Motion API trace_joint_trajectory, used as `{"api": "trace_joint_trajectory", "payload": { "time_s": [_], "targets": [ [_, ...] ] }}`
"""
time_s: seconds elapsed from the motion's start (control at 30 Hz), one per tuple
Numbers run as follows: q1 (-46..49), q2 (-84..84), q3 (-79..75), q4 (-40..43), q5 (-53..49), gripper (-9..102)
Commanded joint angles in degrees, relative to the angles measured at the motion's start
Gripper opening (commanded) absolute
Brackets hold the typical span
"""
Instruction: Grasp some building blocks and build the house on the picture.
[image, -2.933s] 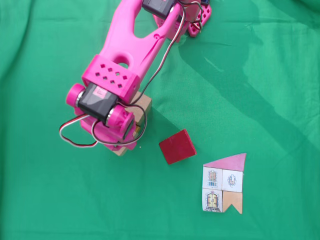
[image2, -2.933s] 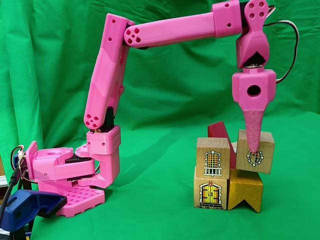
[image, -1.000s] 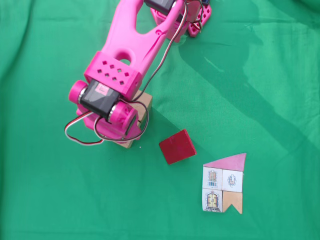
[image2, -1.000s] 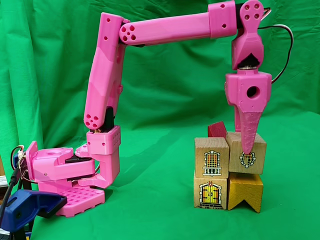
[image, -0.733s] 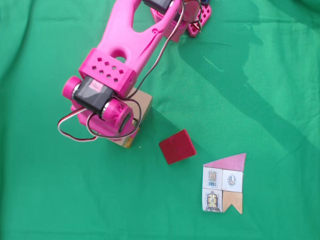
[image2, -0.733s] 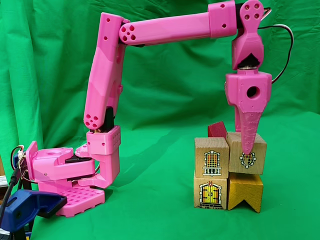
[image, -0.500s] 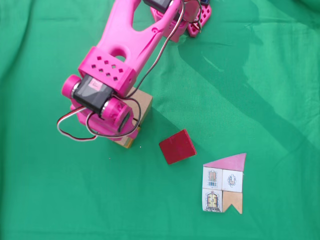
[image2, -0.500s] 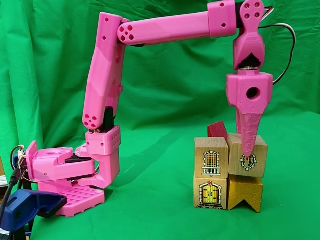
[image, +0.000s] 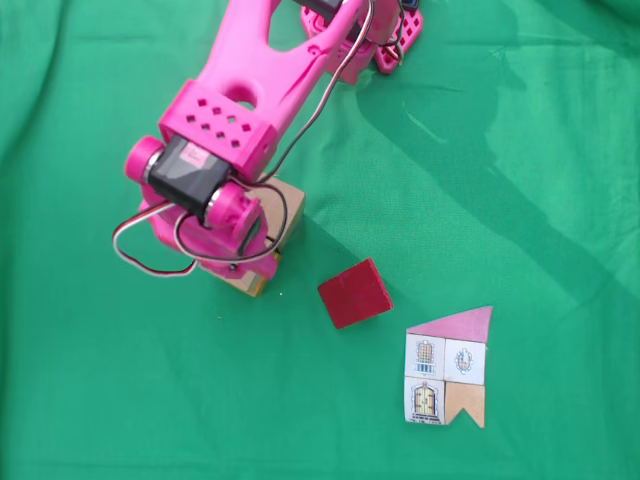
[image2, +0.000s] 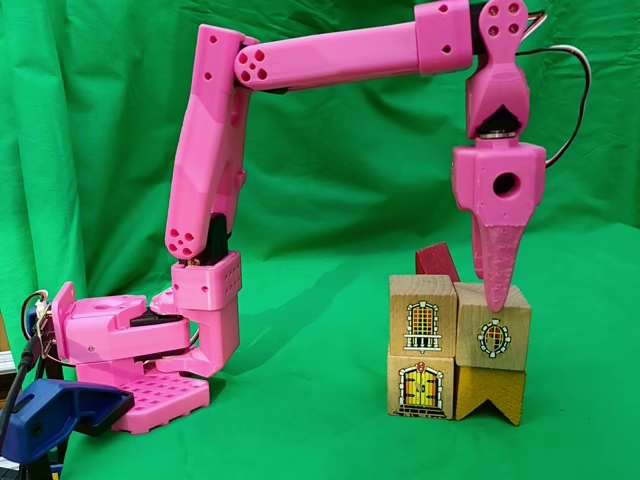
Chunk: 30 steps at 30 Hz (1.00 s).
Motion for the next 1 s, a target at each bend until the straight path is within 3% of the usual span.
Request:
{"api": "trace_joint_trajectory", "payload": {
  "time_s": [0.0, 0.33, 0.67, 0.97],
  "targets": [
    [-0.2, 5.4, -1.0, -0.1, -0.2, 31],
    [-1.3, 12.8, 0.1, -0.4, 0.4, 31],
    [-8.7, 13.3, 0.2, -0.8, 0.5, 31],
    [-13.1, 12.6, 0.1, -0.8, 0.6, 19]
  ]
}}
